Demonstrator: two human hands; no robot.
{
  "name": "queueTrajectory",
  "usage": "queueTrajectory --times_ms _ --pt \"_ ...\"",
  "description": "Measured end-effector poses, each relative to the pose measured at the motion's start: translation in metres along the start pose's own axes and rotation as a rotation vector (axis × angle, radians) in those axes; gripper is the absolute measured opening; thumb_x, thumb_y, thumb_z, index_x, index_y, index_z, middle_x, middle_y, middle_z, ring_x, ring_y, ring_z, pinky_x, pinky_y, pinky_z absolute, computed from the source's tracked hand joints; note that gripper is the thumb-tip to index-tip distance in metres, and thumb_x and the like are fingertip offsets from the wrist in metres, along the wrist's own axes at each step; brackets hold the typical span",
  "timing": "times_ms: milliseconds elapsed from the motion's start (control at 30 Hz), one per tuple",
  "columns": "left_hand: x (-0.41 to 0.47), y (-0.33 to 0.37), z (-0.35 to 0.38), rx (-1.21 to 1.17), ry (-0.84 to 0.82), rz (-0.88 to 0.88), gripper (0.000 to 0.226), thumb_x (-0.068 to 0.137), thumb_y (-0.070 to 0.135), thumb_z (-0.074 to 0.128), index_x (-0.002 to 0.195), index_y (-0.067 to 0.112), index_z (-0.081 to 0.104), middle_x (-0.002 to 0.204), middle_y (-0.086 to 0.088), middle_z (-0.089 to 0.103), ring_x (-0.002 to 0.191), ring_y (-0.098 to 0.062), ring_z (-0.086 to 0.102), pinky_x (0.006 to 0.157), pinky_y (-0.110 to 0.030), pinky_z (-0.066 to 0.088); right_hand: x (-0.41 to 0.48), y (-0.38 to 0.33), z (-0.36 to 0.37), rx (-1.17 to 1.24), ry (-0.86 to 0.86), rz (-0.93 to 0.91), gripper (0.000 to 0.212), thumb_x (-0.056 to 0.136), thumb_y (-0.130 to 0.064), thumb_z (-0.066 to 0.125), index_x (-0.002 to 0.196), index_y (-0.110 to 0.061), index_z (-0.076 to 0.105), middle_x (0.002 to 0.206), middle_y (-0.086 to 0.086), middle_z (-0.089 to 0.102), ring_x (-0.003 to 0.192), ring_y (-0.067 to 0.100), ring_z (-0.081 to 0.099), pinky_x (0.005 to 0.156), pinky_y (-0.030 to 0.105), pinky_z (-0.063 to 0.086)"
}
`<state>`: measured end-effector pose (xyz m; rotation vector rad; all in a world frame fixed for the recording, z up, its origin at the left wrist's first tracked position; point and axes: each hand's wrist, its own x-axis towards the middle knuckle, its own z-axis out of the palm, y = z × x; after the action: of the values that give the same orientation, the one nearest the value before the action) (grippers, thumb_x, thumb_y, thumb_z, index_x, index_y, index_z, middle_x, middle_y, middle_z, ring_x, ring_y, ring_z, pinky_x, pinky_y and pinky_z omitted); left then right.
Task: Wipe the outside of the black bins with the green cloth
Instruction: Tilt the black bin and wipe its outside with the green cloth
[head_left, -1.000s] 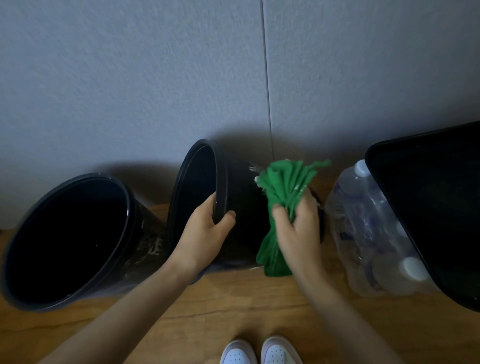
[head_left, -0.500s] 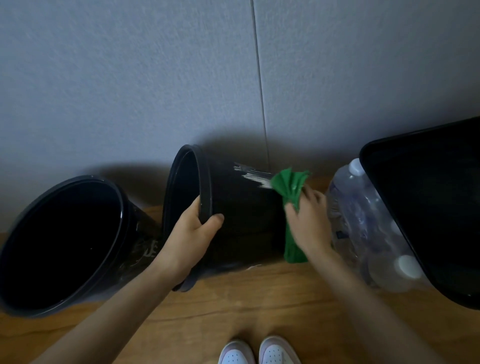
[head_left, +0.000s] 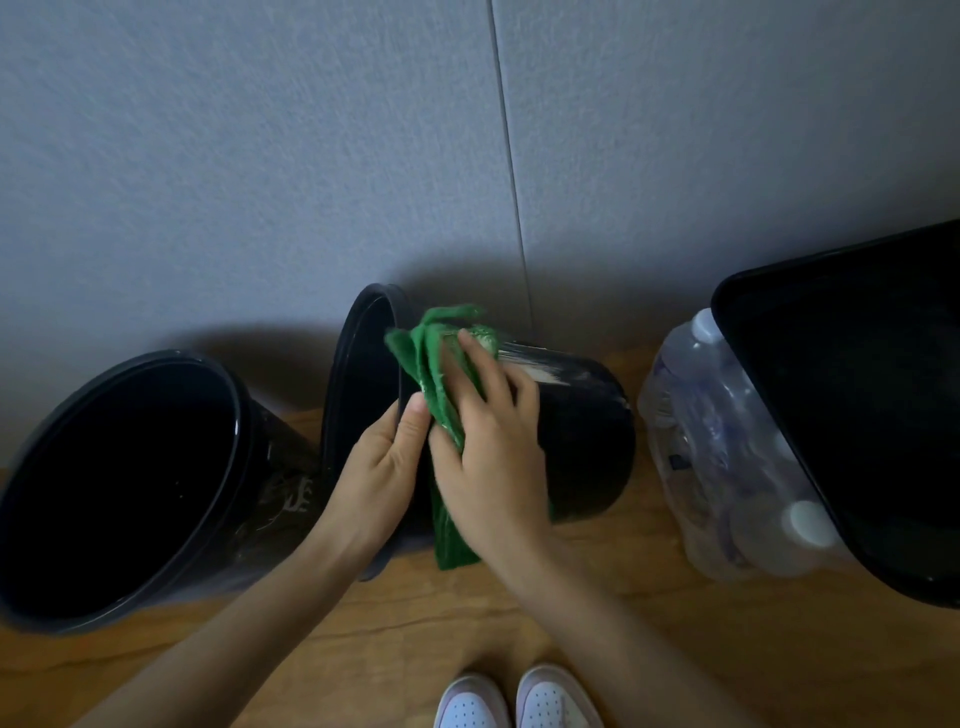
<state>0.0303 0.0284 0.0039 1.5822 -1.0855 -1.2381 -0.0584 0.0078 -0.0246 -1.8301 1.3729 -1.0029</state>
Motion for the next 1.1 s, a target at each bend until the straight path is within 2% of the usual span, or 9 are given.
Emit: queueTrajectory --times_ms 167,267,367,467,667,800,900,1000,1100 --pt "0.001 -0.006 -0.014 0.088 0.026 0.016 0.049 0.085 0.048 0.037 0.104 0.011 0.062 0.098 0.003 0.069 0.098 -0.007 0.062 0.091 -0.022 0.045 0.019 0.06 -0.014 -0.173 -0.043 0.194 0.061 0.09 -0.013 0.049 0.141 -0.04 0.029 0.151 -0.016 0.023 0.136 0.019 0.023 0.094 0.032 0.048" --pt "-0.002 -0.005 -0.016 0.043 0.023 -0.015 0.038 0.082 0.048 0.036 0.1 0.028 0.063 0.1 0.013 0.072 0.1 -0.001 0.064 0.085 -0.019 0.048 0.031 0.123 -0.032 -0.234 -0.051 0.45 0.053 0.092 -0.013 0.045 0.14 -0.033 0.035 0.15 -0.008 0.03 0.134 0.027 0.029 0.097 0.039 0.042" --pt "-0.002 -0.002 -0.013 0.031 -0.015 0.003 0.036 0.084 0.043 0.035 0.103 0.027 0.061 0.098 0.019 0.072 0.099 0.004 0.064 0.077 -0.007 0.049 0.034 0.152 -0.045 -0.166 -0.029 0.554 0.052 0.091 -0.011 0.043 0.137 -0.033 0.04 0.137 0.002 0.049 0.114 0.029 0.05 0.083 0.04 0.044" --pt "-0.002 -0.002 -0.013 0.033 -0.003 0.016 0.034 0.085 0.04 0.035 0.102 0.027 0.06 0.094 0.023 0.072 0.096 0.007 0.063 0.072 -0.002 0.046 0.031 0.132 -0.036 -0.228 -0.044 0.456 0.053 0.09 -0.009 0.047 0.14 -0.027 0.038 0.145 -0.001 0.039 0.127 0.032 0.038 0.095 0.041 0.042" --pt "-0.004 -0.009 -0.013 0.134 0.028 0.017 0.043 0.081 0.048 0.038 0.104 0.022 0.062 0.106 0.002 0.069 0.104 -0.003 0.062 0.092 -0.018 0.044 0.027 0.035 -0.015 -0.081 -0.061 0.147 0.058 0.09 -0.011 0.05 0.142 -0.03 0.034 0.15 -0.009 0.03 0.134 0.021 0.024 0.105 0.034 0.032" --pt "-0.003 -0.005 -0.005 0.201 0.011 0.072 0.03 0.083 0.041 0.039 0.097 0.026 0.061 0.096 0.01 0.068 0.095 0.01 0.06 0.077 0.001 0.04 0.024 0.006 -0.012 0.004 -0.051 0.037 0.058 0.09 -0.013 0.051 0.143 -0.03 0.032 0.151 -0.009 0.028 0.135 0.019 0.022 0.103 0.03 0.033" --pt "-0.001 -0.008 -0.006 0.242 0.009 0.086 0.032 0.082 0.045 0.039 0.096 0.028 0.062 0.094 0.009 0.069 0.094 0.006 0.061 0.08 -0.005 0.043 0.026 0.016 -0.014 -0.016 -0.044 0.011 0.058 0.09 -0.013 0.051 0.142 -0.032 0.033 0.15 -0.011 0.029 0.133 0.016 0.024 0.098 0.024 0.031" --pt "-0.002 -0.012 -0.012 0.271 0.011 0.074 0.041 0.08 0.051 0.038 0.097 0.022 0.063 0.095 -0.004 0.069 0.094 -0.009 0.062 0.088 -0.025 0.046 0.03 0.052 -0.024 -0.149 -0.066 0.097 0.059 0.09 -0.011 0.05 0.14 -0.037 0.035 0.149 -0.015 0.03 0.13 0.016 0.028 0.095 0.031 0.041" --pt "-0.003 -0.012 -0.014 0.244 -0.028 0.064 0.038 0.082 0.049 0.038 0.105 0.031 0.062 0.103 0.012 0.07 0.103 0.001 0.061 0.09 -0.016 0.046 0.032 0.092 -0.038 -0.251 -0.084 0.282 0.057 0.09 -0.008 0.048 0.139 -0.035 0.037 0.148 -0.011 0.033 0.128 0.024 0.032 0.095 0.037 0.042"
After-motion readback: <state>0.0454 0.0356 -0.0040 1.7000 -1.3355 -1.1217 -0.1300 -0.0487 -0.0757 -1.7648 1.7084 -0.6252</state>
